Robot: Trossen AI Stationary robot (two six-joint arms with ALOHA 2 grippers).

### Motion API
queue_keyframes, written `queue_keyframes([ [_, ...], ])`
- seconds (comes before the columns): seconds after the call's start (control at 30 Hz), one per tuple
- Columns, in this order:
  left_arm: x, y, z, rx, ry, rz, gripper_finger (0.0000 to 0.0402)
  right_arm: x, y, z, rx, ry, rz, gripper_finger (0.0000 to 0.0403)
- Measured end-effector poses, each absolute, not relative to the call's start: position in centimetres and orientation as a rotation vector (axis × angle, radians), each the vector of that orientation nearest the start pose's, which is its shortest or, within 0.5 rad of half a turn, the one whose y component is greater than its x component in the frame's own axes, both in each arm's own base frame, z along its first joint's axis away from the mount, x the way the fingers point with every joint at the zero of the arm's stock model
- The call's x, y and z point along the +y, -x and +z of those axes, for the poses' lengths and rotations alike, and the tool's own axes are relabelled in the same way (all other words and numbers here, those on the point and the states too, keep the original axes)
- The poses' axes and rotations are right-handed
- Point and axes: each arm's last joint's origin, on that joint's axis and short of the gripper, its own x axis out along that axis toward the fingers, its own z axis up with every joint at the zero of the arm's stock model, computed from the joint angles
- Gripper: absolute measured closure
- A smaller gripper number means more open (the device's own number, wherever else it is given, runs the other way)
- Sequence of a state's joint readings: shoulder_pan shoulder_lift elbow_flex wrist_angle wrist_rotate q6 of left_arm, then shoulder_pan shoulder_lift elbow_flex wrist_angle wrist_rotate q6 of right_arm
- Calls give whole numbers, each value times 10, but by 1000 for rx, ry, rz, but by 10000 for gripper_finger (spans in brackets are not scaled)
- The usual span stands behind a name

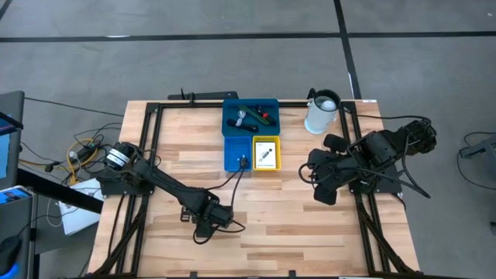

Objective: Pick and place items into bin
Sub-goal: Put the pink charger adapter into the blue bin

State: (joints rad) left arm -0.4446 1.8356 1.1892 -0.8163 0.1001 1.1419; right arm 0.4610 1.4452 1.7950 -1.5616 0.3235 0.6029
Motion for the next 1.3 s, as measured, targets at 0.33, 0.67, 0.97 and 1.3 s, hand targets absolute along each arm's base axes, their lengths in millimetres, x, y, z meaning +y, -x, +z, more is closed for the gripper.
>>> queue_keyframes([
  [0.33,-144,-296,161,1039,-1174,-1266,253,94,-210,417,1083,-61,-231,285],
  [0.67,-144,-297,161,1049,-1198,-1241,268,94,-210,417,1083,-61,-231,285],
  [0.97,-145,-302,169,1096,-1256,-1128,274,94,-210,417,1084,-60,-230,285],
  [1.3,-142,-306,176,1143,-1312,-1051,273,94,-210,417,1085,-55,-227,285],
])
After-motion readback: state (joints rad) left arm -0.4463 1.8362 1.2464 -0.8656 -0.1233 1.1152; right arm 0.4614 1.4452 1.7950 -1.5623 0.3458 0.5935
